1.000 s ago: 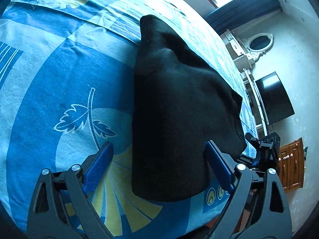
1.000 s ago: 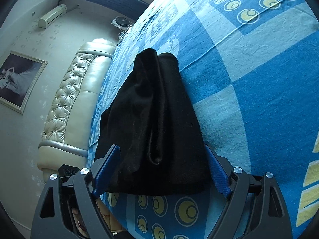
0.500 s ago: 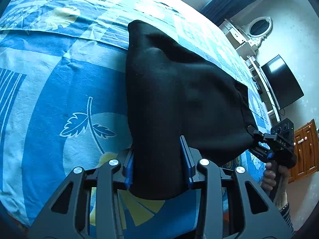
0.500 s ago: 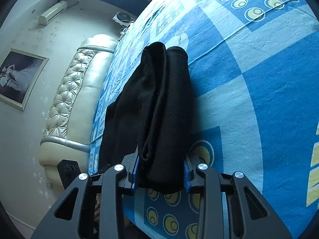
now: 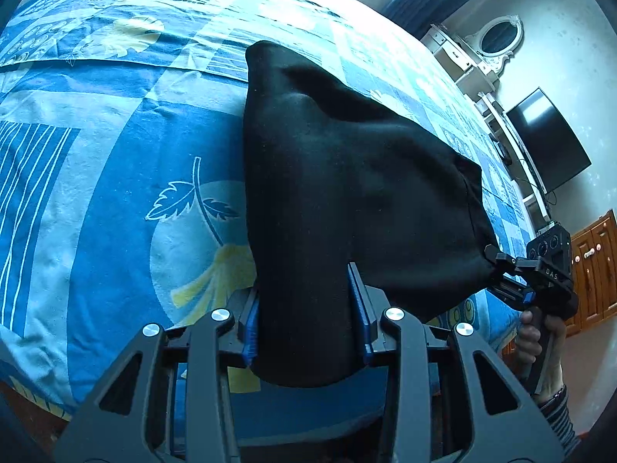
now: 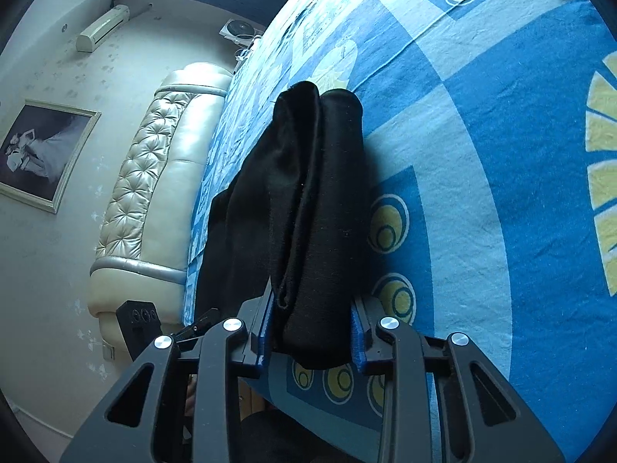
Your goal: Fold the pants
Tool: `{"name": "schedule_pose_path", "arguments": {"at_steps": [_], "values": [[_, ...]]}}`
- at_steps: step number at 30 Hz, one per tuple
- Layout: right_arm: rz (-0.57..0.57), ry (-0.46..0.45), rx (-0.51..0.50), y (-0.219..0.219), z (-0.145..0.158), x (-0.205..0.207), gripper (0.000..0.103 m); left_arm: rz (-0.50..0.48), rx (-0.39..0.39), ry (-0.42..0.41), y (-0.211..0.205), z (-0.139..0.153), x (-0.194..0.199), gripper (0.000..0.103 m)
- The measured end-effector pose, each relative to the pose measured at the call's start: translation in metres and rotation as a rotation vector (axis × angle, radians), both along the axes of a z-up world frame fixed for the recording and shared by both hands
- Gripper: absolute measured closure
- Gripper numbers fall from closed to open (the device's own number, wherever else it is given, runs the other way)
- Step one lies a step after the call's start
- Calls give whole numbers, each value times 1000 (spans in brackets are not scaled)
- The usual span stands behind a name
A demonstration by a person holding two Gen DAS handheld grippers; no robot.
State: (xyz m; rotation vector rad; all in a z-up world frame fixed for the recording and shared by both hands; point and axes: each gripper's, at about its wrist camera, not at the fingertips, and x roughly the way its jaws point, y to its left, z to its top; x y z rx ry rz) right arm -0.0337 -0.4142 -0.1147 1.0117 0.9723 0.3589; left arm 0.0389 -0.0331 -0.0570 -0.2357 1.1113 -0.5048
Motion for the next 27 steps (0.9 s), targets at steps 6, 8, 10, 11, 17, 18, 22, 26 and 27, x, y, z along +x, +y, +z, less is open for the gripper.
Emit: {"name": "schedule_pose_path", "arguments": {"at_steps": [6,8,10,11,17,18,22,26,27], "values": [[-17,13,86,-8,-20,2,71,-3,-4,-9,1,-10,0,63],[-15,7,87,-8,-21,1,71,-7,1,-20,1,-11,-2,63],[-14,5,90,-9,-21,1,71,-10,7,-30,1,-11,-4,63],[-14,3,91,-8,-21,1,71,-11,8,-33,1,-11,-5,62],[-14,1,92,-9,-21,-1,71,-10,2,-34,1,-10,-8,61],[-14,1,93,-9,-21,-1,71,-9,1,-35,1,-10,-8,61],[-15,-1,96,-9,-21,-2,71,-7,-3,-35,2,-10,-7,60],[-16,-2,97,-9,-20,-3,71,-7,-4,-35,2,-11,-7,59],[-16,-2,98,-9,-20,-3,71,-7,-4,-36,2,-11,-7,59]]}}
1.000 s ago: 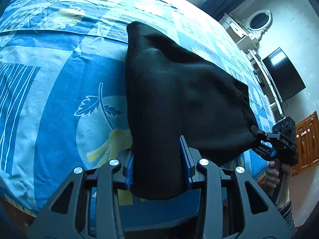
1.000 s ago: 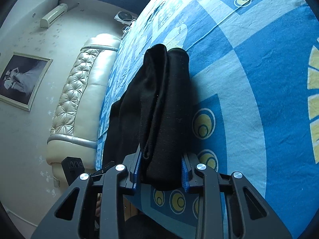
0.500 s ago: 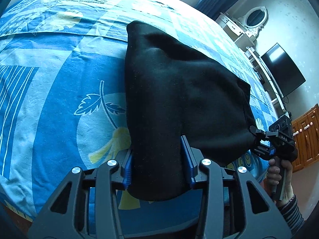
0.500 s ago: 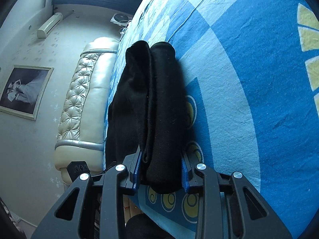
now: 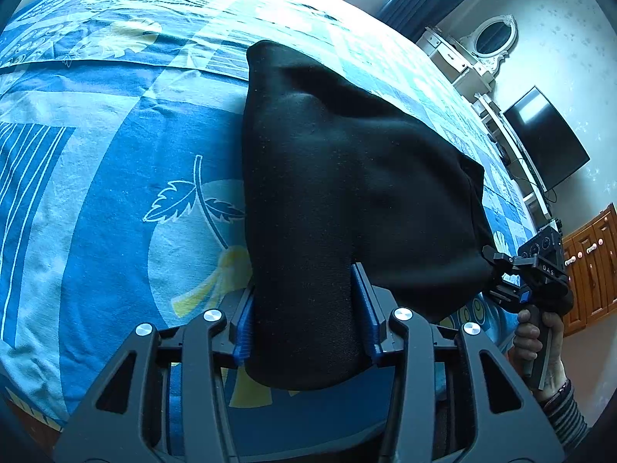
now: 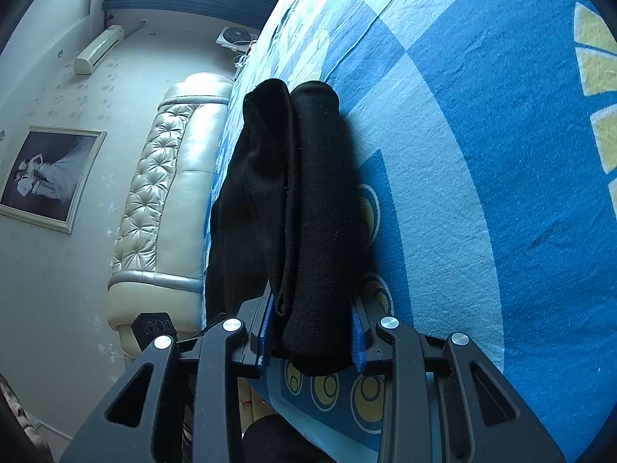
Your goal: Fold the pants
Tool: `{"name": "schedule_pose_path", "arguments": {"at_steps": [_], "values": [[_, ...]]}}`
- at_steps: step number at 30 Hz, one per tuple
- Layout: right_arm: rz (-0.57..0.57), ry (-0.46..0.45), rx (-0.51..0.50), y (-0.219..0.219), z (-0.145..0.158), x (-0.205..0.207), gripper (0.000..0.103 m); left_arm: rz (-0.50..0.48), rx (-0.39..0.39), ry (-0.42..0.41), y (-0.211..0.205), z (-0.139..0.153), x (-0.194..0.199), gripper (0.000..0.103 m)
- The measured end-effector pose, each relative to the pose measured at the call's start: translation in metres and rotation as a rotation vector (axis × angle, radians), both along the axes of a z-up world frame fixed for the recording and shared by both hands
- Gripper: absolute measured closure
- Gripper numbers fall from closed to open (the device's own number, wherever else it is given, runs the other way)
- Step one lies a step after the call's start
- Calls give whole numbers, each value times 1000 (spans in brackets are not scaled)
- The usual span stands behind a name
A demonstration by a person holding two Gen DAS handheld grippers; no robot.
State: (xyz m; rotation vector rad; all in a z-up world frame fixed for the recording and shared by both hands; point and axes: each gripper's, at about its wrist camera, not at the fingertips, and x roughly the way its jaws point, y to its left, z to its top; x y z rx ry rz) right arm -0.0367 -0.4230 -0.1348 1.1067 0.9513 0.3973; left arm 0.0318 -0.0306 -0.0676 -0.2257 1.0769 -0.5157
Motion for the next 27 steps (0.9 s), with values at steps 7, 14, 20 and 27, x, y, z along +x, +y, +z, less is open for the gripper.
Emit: {"name": "schedule_pose_path", "arguments": {"at_steps": [7,14,20,27], "values": [[0,-1,1,0,0,0,71,0,2,-1,0,0,0,54],[-18,-12,50,-3,-1,-1,60,34,36,-45,4,0,-1,21],[-33,-58,96,-1,4,0,37,47,49,-54,7,-2,-1,11],[-39,-76,95,4,8,3,26,49,54,-39,9,-5,5,6]]}}
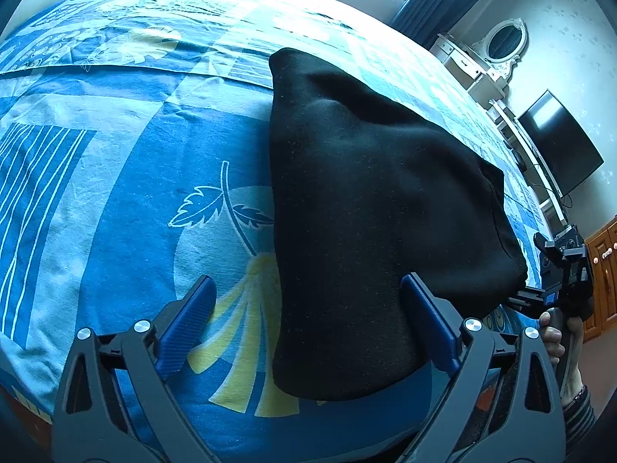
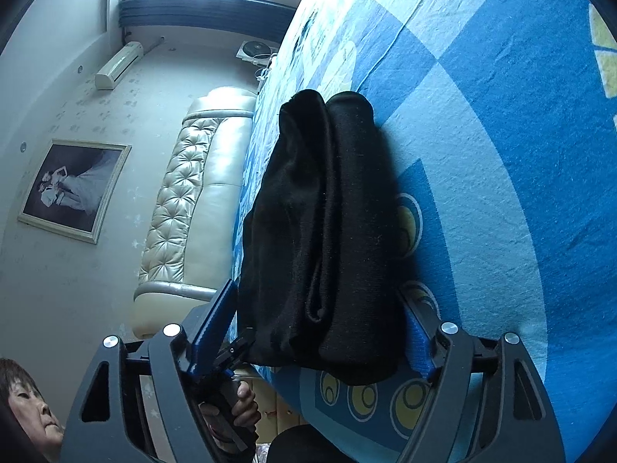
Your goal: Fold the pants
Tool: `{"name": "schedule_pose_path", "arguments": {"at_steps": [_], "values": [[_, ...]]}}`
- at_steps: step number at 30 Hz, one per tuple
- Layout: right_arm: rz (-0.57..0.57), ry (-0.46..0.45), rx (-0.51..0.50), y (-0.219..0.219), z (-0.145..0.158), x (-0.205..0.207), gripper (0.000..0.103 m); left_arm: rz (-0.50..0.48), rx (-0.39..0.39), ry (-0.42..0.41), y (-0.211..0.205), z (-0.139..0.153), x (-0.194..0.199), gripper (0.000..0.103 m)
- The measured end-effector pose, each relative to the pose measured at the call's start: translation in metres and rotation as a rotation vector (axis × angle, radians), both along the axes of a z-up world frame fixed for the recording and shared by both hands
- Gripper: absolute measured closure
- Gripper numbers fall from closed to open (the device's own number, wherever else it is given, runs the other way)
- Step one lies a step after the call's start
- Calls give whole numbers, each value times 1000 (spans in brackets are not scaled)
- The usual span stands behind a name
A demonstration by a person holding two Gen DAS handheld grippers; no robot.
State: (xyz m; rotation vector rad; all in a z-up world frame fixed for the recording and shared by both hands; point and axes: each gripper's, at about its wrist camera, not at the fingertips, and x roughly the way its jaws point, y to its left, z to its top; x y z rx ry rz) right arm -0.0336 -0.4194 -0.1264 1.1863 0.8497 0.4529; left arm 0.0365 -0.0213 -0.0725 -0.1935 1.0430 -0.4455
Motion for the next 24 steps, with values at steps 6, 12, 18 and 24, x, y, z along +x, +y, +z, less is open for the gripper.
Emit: {"name": "schedule_pose_path", "arguments": {"at_steps": [6,12,18,24], "values": [[-16,-12,24,-4,-3,-5,26,1,25,10,-2,-1,3,3],[-23,-25,39,-7,-6,-9,26,-1,18,6,-1,-5,5,2],[-28,-12,-24,-5,1,-15,26,-6,38,-3,-4,-4,5,2],[-6,49,-334,19,25,-23,25,53,188,-63,-18,15,-13,2]]}}
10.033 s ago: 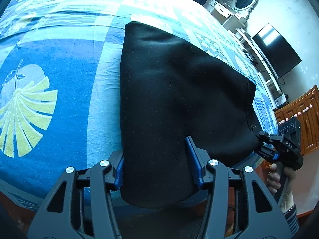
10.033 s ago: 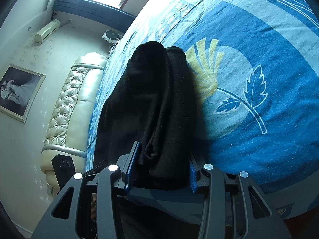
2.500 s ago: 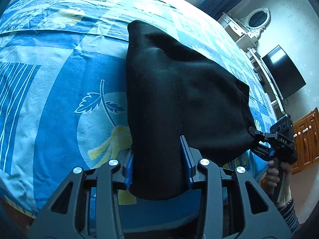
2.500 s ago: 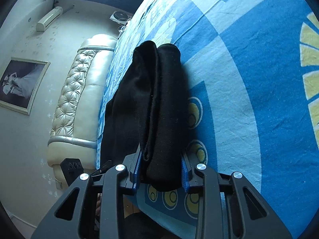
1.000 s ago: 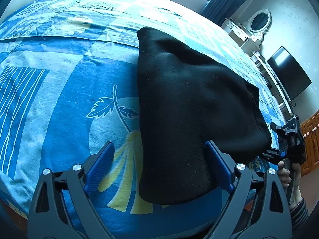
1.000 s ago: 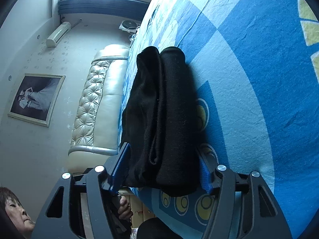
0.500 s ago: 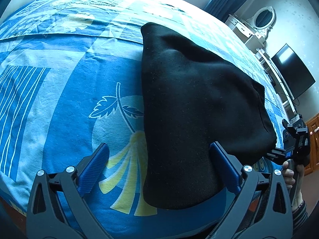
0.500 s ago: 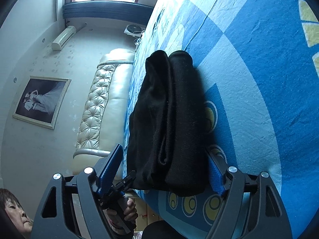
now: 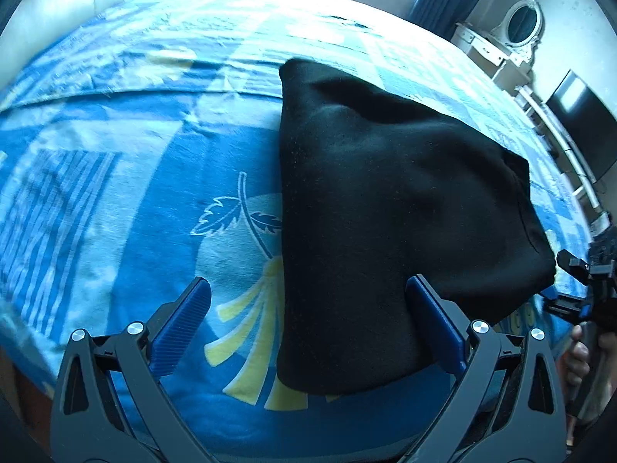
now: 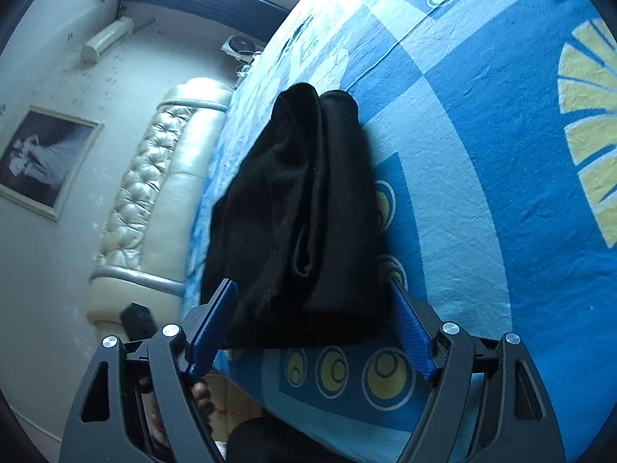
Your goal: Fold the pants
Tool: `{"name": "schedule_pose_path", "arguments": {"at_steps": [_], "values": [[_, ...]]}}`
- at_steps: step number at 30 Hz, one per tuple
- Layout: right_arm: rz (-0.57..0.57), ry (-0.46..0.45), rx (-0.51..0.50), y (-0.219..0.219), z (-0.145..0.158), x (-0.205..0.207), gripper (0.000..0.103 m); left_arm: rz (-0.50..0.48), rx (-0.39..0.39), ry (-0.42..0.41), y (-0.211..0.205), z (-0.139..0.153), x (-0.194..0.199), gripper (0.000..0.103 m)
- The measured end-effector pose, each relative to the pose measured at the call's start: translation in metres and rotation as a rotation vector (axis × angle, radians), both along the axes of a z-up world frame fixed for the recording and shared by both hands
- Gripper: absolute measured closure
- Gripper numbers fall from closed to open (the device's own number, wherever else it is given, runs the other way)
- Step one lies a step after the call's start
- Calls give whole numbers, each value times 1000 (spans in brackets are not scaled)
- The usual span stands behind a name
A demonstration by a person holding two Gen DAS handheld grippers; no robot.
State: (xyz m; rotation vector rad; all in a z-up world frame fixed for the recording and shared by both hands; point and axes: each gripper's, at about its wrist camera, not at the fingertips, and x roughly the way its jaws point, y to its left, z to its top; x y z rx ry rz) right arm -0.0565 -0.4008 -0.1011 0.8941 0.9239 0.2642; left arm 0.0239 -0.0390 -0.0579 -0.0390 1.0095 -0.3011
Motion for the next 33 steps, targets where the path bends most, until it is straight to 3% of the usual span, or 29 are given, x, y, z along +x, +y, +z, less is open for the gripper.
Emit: {"name": "schedule_pose_path", "arguments": {"at_steps": [2,7,10,22,33], "values": [[4,36,-118,13,10,-2,25,1,49,-20,-6,7,-9,2],[21,57,-423,49,34,-18,25,15,75,-42,-11,22,-33,2],[10,45,-516,62,40,-30,24,25,89,-62,-12,29,-47,2],[27,24,-583,90,45,-42,23,27,85,-139,-19,47,-94,2],[50,14,-644,102,42,-47,23,45,104,-184,-21,49,-100,2]]}}
